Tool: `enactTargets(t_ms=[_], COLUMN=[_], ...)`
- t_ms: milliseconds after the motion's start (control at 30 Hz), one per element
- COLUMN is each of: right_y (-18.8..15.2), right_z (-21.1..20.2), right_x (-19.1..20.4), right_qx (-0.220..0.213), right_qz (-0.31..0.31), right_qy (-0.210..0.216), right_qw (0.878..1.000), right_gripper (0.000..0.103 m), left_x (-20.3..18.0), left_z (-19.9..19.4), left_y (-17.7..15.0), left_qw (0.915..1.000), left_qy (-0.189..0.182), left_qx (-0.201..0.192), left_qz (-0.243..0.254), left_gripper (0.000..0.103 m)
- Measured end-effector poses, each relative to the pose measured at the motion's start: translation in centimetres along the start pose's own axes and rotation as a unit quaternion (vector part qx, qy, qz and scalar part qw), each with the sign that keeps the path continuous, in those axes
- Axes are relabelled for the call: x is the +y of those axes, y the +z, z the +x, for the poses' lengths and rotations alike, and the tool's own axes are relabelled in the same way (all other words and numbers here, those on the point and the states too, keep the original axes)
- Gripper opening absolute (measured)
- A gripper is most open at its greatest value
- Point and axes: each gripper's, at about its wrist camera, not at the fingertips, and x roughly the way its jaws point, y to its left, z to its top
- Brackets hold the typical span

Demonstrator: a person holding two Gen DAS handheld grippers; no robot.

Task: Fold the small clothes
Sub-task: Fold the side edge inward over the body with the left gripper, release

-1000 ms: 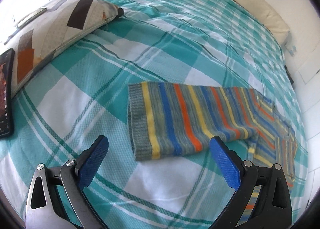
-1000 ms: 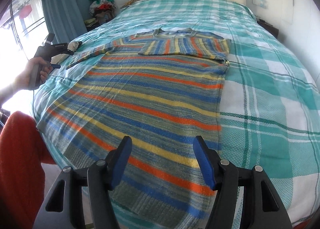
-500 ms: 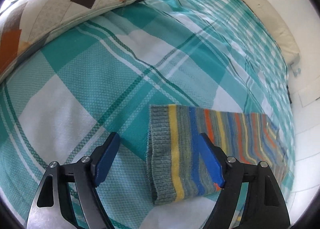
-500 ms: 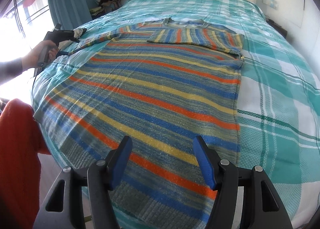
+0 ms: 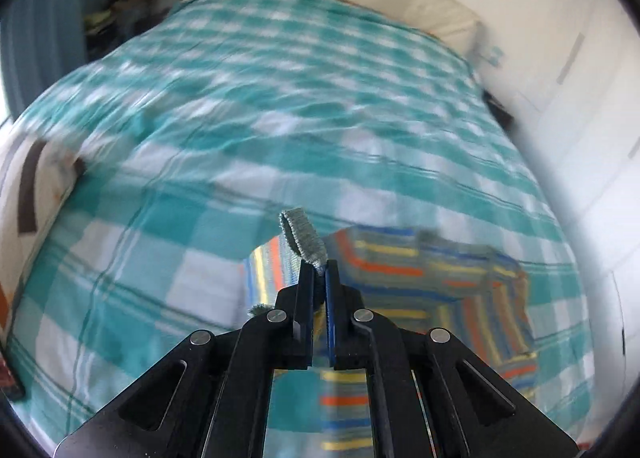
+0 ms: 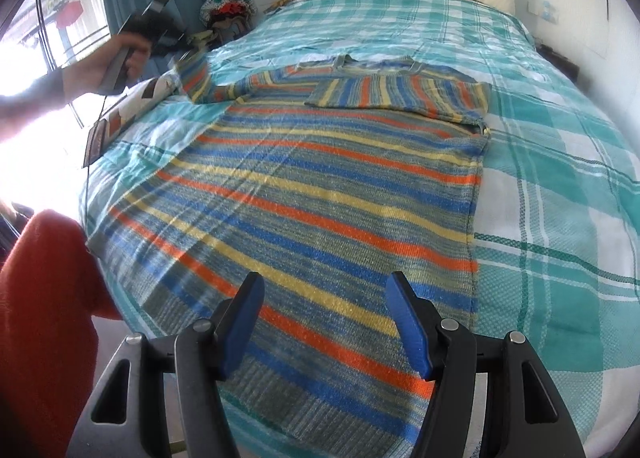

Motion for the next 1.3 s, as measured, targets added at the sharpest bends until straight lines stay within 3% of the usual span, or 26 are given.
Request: enactTargets(t_ms=[133, 200, 233, 267, 367, 500, 600, 733, 767, 800, 833, 867, 933, 1000, 1067, 1100, 1167, 1300], right_y=[0.1, 0.1, 0.1, 0.1, -0.3, -0.8, -1.1, -1.3, -1.3, -1.3, -1.3, -1.3, -1.2, -1.2, -1.1, -1.2, -1.2, -1.0], right_z=[-0.6, -0.8, -0.9, -1.0, -1.6, -1.9, -1.4, -0.7, -0.5, -0.4, -0.2, 0.0, 0.2, 0.2, 0.3, 0.4, 0.7, 0.7], right_x=[-0.2, -0.3, -0.5, -0.6, -0.9, -1.3, -1.7, -2.1, -2.2, -2.2, -2.1, -2.1, -2.0, -2.0, -2.0, -2.0, -2.1, -2.1], right_qx=[-0.010, -0.013, -0.013, -0.013, -0.015, -0.011, -0.002, 0.009, 0.011, 0.013, 0.016, 0.018, 0.020, 0.019, 0.020, 0.021, 0.025, 0.023], right_qz=[0.002, 0.004, 0.004, 0.004, 0.011, 0.011, 0.015, 0.030, 0.031, 0.032, 0.032, 0.031, 0.032, 0.034, 0.034, 0.034, 0.034, 0.035], right_qy=[0.004, 0.004, 0.003, 0.003, 0.007, 0.009, 0.010, 0.012, 0.011, 0.010, 0.007, 0.005, 0.002, 0.003, 0.005, 0.007, 0.012, 0.019], right_qw=[1.000, 1.000, 1.000, 1.000, 1.000, 1.000, 1.000, 0.999, 0.999, 0.999, 0.999, 0.999, 0.999, 0.999, 0.999, 0.999, 0.999, 0.999], right_gripper=[0.063, 0.063, 0.063, 0.063, 0.063, 0.063, 0.063, 0.063, 0.063, 0.063, 0.063, 0.063, 0.063, 0.063, 0.063, 0.063, 0.063, 0.063], left_x=[-11.3, -15.0, -15.9, -16.1, -13.3, -6.3, -1.7, 0.2, 0.3, 0.0, -0.5, -1.0, 0.0, 3.1, 4.3, 4.2, 3.8, 3.2], left_z=[0.8, 3.5, 5.0, 6.3, 6.9, 7.4, 8.0, 11.1, 11.7, 12.0, 11.9, 11.8, 11.3, 11.0, 10.8, 10.6, 9.9, 6.3], left_y=[-0.2, -1.6, -2.4, -3.2, -3.9, -3.4, -4.5, -7.6, -8.4, -9.1, -9.7, -10.1, -10.4, -10.8, -11.2, -11.2, -10.7, -8.7], left_qw=[0.9929, 0.9860, 0.9835, 0.9831, 0.9891, 0.9934, 0.9922, 0.9861, 0.9845, 0.9846, 0.9867, 0.9896, 0.9908, 0.9847, 0.9814, 0.9821, 0.9855, 0.9925], left_qy=[-0.081, -0.120, -0.124, -0.116, -0.103, -0.039, 0.004, -0.010, -0.020, -0.032, -0.043, -0.012, 0.040, 0.032, 0.006, -0.004, 0.002, 0.044], left_qx=[0.009, 0.066, 0.098, 0.121, 0.103, 0.083, 0.093, 0.144, 0.155, 0.155, 0.145, 0.139, 0.116, 0.106, 0.105, 0.111, 0.115, 0.033], left_qz=[0.087, 0.095, 0.088, 0.074, 0.021, -0.069, -0.083, -0.082, -0.081, -0.075, -0.059, -0.035, -0.056, -0.134, -0.161, -0.152, -0.125, -0.109], left_gripper=[0.006, 0.020, 0.048, 0.063, 0.063, 0.063, 0.063, 0.067, 0.063, 0.056, 0.005, 0.007, 0.007, 0.009, 0.018, 0.019, 0.032, 0.051])
